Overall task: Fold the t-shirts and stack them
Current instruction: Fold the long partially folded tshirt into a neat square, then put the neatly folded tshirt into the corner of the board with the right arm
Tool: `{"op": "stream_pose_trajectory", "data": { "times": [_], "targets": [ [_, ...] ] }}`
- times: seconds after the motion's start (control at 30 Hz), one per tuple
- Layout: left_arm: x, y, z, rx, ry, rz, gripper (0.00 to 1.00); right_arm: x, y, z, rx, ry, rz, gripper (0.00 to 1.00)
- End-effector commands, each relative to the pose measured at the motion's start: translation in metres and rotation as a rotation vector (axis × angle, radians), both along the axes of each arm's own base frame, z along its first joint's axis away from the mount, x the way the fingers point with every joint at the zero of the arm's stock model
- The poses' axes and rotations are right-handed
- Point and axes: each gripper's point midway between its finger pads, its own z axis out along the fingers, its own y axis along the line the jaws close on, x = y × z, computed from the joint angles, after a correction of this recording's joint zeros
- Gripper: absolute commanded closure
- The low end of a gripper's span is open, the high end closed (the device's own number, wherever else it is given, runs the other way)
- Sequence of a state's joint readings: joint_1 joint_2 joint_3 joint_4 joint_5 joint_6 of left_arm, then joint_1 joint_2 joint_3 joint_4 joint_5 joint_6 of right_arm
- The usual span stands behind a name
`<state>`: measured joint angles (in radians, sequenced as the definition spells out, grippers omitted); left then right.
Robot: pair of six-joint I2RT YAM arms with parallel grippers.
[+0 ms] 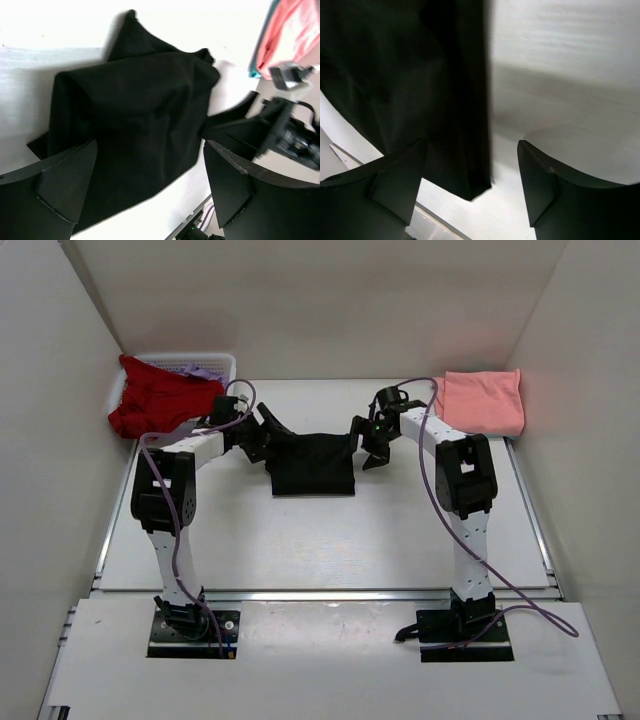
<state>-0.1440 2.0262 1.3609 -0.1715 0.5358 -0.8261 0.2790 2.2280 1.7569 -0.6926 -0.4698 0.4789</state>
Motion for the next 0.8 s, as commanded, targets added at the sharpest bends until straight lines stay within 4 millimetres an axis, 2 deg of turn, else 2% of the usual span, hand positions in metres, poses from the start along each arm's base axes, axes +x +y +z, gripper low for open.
{"op": "stream_pose_trajectory", "data": {
  "times": [0.0,0.1,0.13,0.23,0.27,0.33,0.4,0.43,0.5,0.53,0.6,0.63,0.7,0.73,0.77],
  "targets": [
    [0.007,0.006,0.058,-0.023,-0.15,0.018,0.01,0.026,0.018,0.01,0.055,-0.08,-0.004,0.29],
    [0.007,0.01,0.07,-0.025,-0.178,0.031,0.01,0.032,0.024,-0.004,0.047,-0.055,-0.009,0.28],
    [0.009,0.01,0.077,-0.024,-0.194,0.035,0.02,0.03,0.027,-0.013,0.042,-0.037,0.0,0.27],
    [0.013,0.008,0.103,-0.044,-0.258,0.028,0.02,0.036,0.037,-0.019,0.044,-0.029,0.014,0.27],
    [0.015,0.01,0.117,-0.067,-0.292,0.027,0.01,0.032,0.039,-0.026,0.036,-0.007,0.028,0.27],
    [0.013,0.014,0.126,-0.091,-0.302,0.04,0.01,0.034,0.044,-0.031,0.036,-0.004,0.042,0.29],
    [0.013,0.03,0.144,-0.108,-0.339,0.076,0.01,0.028,0.051,-0.04,0.025,0.02,0.07,0.31],
    [0.009,0.03,0.142,-0.115,-0.328,0.081,0.02,0.028,0.054,-0.038,0.027,0.023,0.078,0.34],
    [0.004,0.04,0.15,-0.112,-0.342,0.099,0.01,0.021,0.058,-0.042,0.026,0.046,0.105,0.41],
    [0.002,0.048,0.149,-0.105,-0.34,0.117,0.01,0.017,0.06,-0.041,0.049,0.065,0.123,0.52],
    [-0.009,0.053,0.142,-0.104,-0.314,0.124,0.02,0.011,0.063,-0.043,0.117,0.104,0.159,0.95],
    [-0.012,0.051,0.146,-0.119,-0.316,0.12,0.02,0.011,0.064,-0.038,0.126,0.093,0.177,1.0],
    [-0.026,0.048,0.139,-0.128,-0.292,0.11,0.02,0.017,0.044,-0.039,0.054,0.1,0.157,1.0],
    [-0.034,0.039,0.143,-0.125,-0.303,0.078,0.01,0.029,0.038,-0.03,0.014,0.045,0.162,1.0],
    [-0.041,0.036,0.135,-0.113,-0.28,0.077,0.01,0.041,0.022,-0.023,-0.086,0.001,0.133,1.0]
  ]
}}
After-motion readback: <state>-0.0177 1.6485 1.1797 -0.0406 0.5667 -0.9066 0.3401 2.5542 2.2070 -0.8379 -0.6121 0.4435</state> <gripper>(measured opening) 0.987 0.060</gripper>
